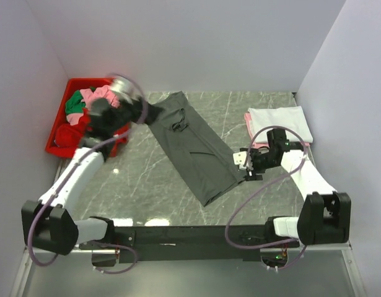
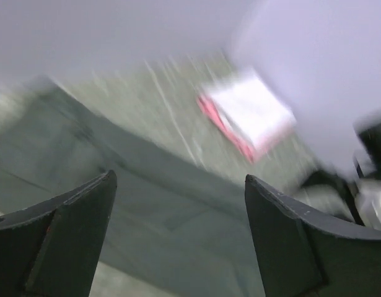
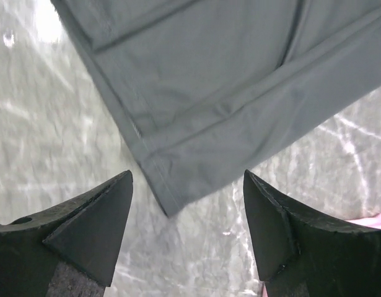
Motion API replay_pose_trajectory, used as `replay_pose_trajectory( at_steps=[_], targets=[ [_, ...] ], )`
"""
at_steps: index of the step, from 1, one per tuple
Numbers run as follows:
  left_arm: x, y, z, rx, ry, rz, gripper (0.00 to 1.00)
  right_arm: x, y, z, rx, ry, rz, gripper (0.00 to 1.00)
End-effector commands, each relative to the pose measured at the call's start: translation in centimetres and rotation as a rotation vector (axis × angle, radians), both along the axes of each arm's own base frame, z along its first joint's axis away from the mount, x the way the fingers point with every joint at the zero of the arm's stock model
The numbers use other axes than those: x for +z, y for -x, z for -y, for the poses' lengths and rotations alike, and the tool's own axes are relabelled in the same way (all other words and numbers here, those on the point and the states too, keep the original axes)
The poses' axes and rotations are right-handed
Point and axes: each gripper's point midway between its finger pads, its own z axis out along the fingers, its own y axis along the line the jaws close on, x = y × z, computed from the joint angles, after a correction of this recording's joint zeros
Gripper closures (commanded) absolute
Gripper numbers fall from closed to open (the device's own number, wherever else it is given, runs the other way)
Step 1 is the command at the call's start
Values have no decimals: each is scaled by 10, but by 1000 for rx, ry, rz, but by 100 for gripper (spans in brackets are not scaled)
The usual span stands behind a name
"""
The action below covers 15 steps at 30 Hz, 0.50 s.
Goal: Fold and stack the t-shirts
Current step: Fold the tshirt
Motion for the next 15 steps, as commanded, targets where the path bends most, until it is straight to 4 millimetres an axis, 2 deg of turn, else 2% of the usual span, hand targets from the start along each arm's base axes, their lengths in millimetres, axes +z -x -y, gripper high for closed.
replay_pose_trajectory(
  at_steps=[1, 2, 3, 4, 5, 6, 7, 8, 9, 11, 12, 13, 14, 15],
  targets=[
    [-85, 65, 94, -282, -166, -120, 12, -2, 13, 6, 107, -1, -50, 22],
    [-112, 86, 110, -329, -233, -134, 16, -6, 9, 14, 77, -2, -64, 22],
    [-125, 102, 125, -365, -275, -137, 26, -7, 6, 20, 55, -15, -71, 22],
    [-141, 130, 149, -407, -334, -135, 29, -7, 4, 22, 47, -26, -73, 23],
    [-166, 143, 154, -422, -399, -155, 32, -9, 4, 24, 46, -36, -83, 23],
    [-178, 154, 160, -432, -440, -154, 34, -6, 4, 28, 25, -58, -96, 23],
    [-195, 173, 168, -458, -500, -138, 35, -6, 4, 29, 21, -69, -102, 23],
    [-203, 179, 174, -469, -517, -124, 34, -6, 5, 30, 23, -75, -115, 24],
    [-210, 197, 185, -513, -541, -103, 34, -6, 5, 31, 13, -88, -119, 24],
    [-232, 202, 191, -515, -624, -90, 34, -8, 6, 33, 5, -95, -131, 25],
    [-240, 212, 197, -540, -662, -93, 33, -8, 6, 34, -1, -97, -133, 25],
    [-239, 212, 205, -544, -670, -88, 34, -9, 7, 33, -1, -106, -137, 25],
    [-255, 210, 207, -530, -713, -109, 34, -9, 7, 32, -2, -107, -138, 25],
    [-258, 214, 213, -542, -721, -105, 34, -11, 9, 32, -1, -108, -142, 25]
  ],
)
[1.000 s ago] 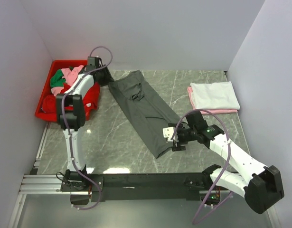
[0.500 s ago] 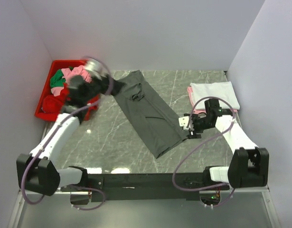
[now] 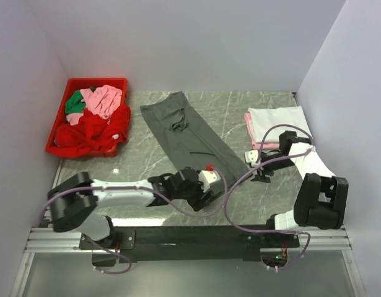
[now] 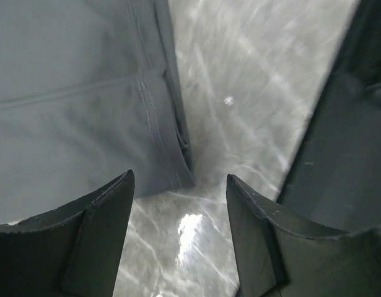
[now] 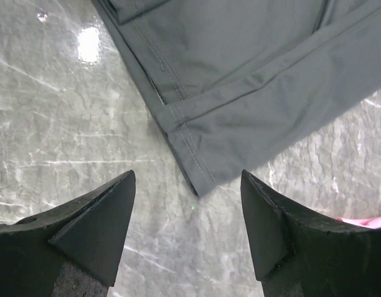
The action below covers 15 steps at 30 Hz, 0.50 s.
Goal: Fold and stack the t-shirts
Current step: Fold the tshirt
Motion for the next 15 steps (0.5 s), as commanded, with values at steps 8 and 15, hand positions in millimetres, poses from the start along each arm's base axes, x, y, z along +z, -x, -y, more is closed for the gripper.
replay_pose_trajectory(
  at_steps=[8, 15],
  targets=[
    [-36, -16, 37, 23, -138, 122, 35, 5, 0, -5, 15, -42, 5, 26],
    [-75, -21, 15, 114, -299, 120, 60, 3, -2, -2, 21, -21, 19, 26]
  ],
)
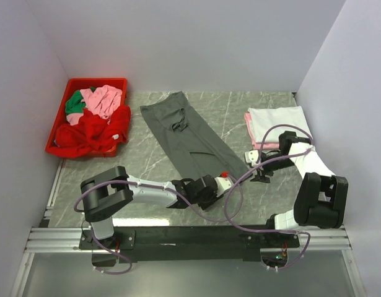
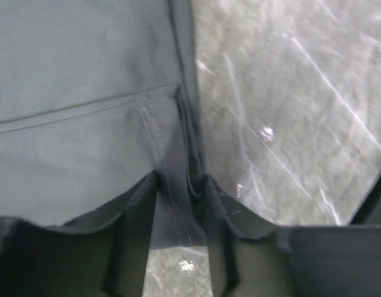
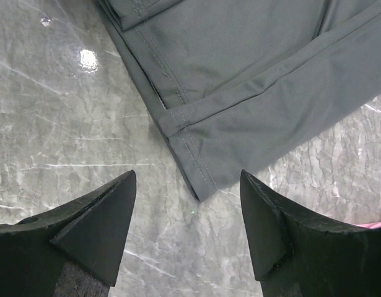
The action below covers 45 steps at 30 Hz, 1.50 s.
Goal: Fold and stack the t-shirts
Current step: Fold the tshirt
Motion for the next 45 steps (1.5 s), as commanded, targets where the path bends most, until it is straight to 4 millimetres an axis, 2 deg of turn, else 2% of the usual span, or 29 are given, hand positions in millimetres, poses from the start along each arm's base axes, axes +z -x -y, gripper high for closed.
replay_pose_trajectory(
  at_steps=[1, 4, 5, 7, 9, 10, 14, 20, 24, 27, 28, 30, 34, 37, 38, 40, 41, 43, 45],
  targets=[
    [-15, -8, -16, 72, -91, 30, 62, 4, -4, 1, 15, -1, 27, 26],
    [-22, -7, -27, 115, -117, 32, 74, 4, -4, 3, 19, 12, 34, 26],
    [-24, -6, -32, 125, -131, 28, 89, 3, -3, 3, 21, 14, 34, 26],
    [-21, -4, -36, 142, -114, 26, 99, 1, -4, 5, 32, 34, 46, 26],
    [-18, -1, -38, 140, -99, 13, 99, -7, -3, 6, 54, 66, 52, 27],
    [-10, 0, -33, 134, -53, 15, 99, -10, -3, 4, 81, 87, 63, 27],
    [0, 9, -25, 94, 11, -20, 100, -38, -4, 6, 165, 239, 106, 31],
    [3, 15, -23, 90, 50, -46, 100, -53, -7, -14, 233, 301, 131, 32],
    [8, 18, -23, 80, 77, -52, 99, -66, -8, -16, 227, 374, 137, 34],
    [12, 18, -24, 82, 102, -52, 100, -74, -9, -13, 228, 429, 146, 39],
    [12, 20, -24, 77, 109, -57, 100, -81, -3, -11, 232, 448, 137, 43],
    [14, 20, -25, 76, 127, -62, 100, -85, -6, -13, 234, 469, 177, 50],
    [13, 23, -28, 72, 147, -68, 100, -84, -4, -17, 220, 450, 190, 91],
    [16, 32, -31, 43, 176, -93, 100, -73, 8, -19, 228, 425, 178, 100],
    [14, 43, -32, 3, 181, -130, 100, -71, 23, -19, 248, 410, 138, 100],
    [22, 56, -29, -50, 220, -172, 99, -58, 35, -21, 269, 388, 151, 100],
    [21, 69, -29, -94, 230, -223, 99, -55, 54, -21, 289, 369, 101, 100],
    [27, 79, -30, -128, 248, -266, 99, -42, 66, -22, 295, 348, 112, 100],
    [31, 95, -32, -169, 265, -334, 99, -31, 88, -23, 302, 316, 84, 100]
  ],
)
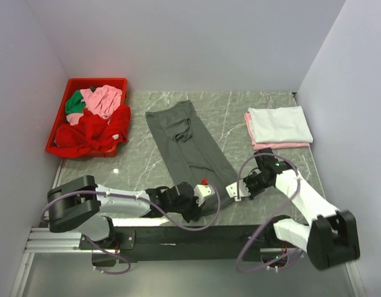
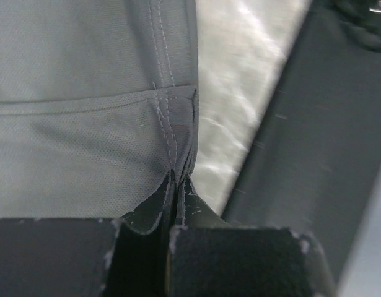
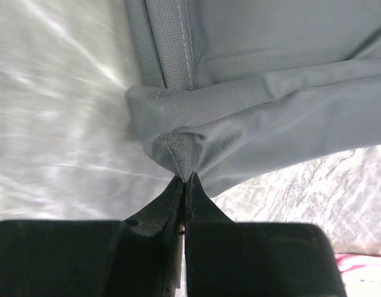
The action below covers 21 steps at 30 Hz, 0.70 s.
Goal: Fold and stack the t-shirts
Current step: Fold the tshirt
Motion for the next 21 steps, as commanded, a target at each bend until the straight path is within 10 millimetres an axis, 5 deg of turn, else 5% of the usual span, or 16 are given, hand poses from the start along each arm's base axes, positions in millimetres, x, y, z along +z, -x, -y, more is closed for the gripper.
replay_pose_trajectory(
  at_steps=[1, 5, 9, 13, 14, 16, 17, 18, 21],
  targets=[
    [23, 37, 8, -129, 106, -137, 99, 14, 50, -2, 33, -42, -115, 100],
    [39, 37, 0, -108, 144, -140, 99, 36, 55, -10, -26, -112, -113, 100],
    [64, -12, -15, 36, 211, -98, 99, 56, 19, -28, -120, -176, -114, 100],
    [80, -73, -35, 168, 271, -69, 100, 88, -50, -56, -217, -220, -67, 100],
    [88, -99, -43, 224, 286, -42, 100, 79, -62, -61, -278, -209, -124, 100],
    [80, -120, -51, 263, 254, -53, 100, 98, -99, -79, -298, -222, -64, 100],
    [89, -144, -58, 307, 261, -23, 100, 87, -110, -87, -348, -208, -119, 100],
    [80, -154, -62, 332, 240, -38, 100, 106, -133, -97, -360, -237, -82, 100],
    [78, -192, -80, 430, 221, -29, 99, 89, -164, -118, -437, -213, -159, 100]
  ],
)
